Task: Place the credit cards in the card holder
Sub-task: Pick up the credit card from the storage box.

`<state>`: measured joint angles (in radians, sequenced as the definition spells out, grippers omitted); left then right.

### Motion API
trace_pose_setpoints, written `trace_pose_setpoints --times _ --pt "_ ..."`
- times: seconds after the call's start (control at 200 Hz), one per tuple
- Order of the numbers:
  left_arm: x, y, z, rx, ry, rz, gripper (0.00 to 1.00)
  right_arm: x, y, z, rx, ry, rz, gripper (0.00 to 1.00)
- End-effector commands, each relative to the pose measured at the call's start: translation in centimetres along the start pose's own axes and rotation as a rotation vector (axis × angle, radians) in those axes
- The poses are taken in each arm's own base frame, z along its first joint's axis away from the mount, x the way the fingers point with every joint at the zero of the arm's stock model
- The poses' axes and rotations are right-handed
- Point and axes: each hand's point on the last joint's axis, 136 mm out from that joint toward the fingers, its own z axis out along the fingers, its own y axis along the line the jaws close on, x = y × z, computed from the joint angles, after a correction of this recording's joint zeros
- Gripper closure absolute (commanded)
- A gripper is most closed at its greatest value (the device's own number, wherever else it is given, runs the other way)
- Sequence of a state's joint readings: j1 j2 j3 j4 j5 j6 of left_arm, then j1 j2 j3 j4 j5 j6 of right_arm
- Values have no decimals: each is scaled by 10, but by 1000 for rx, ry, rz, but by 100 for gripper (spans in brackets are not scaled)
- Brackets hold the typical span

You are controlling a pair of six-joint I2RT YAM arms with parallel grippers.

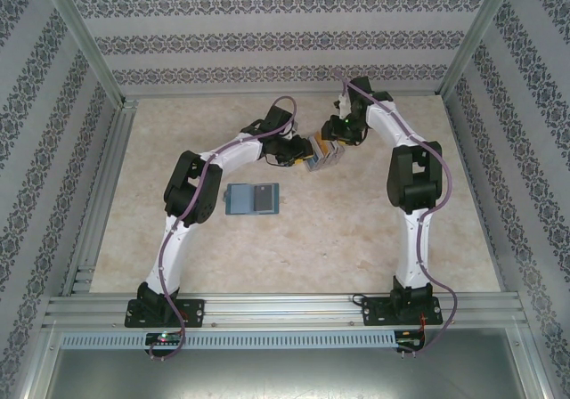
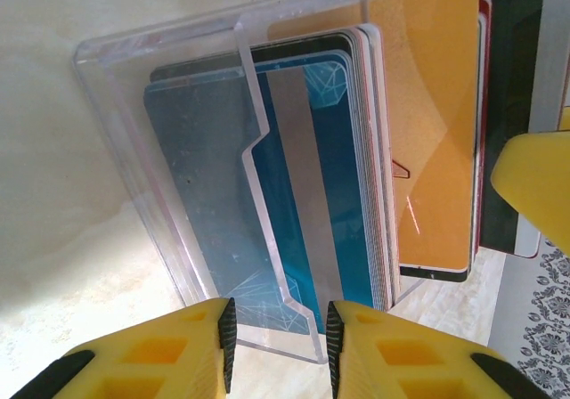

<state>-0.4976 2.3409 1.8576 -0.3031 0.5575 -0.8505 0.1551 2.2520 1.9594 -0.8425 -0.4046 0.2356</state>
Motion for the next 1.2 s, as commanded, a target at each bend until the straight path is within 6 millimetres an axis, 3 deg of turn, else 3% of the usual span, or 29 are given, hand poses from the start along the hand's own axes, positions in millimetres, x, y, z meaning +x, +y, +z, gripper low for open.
trace_pose_setpoints --times 0.0,0.44,1.194 --pt "7 -7 2 -3 18 6 65 0 15 -19 -10 -23 -31 55" --pt "8 -8 1 -1 19 9 65 -3 18 -30 -10 -42 -36 56" --pt "9 -14 -6 7 20 20 65 -7 6 -53 20 -84 -21 84"
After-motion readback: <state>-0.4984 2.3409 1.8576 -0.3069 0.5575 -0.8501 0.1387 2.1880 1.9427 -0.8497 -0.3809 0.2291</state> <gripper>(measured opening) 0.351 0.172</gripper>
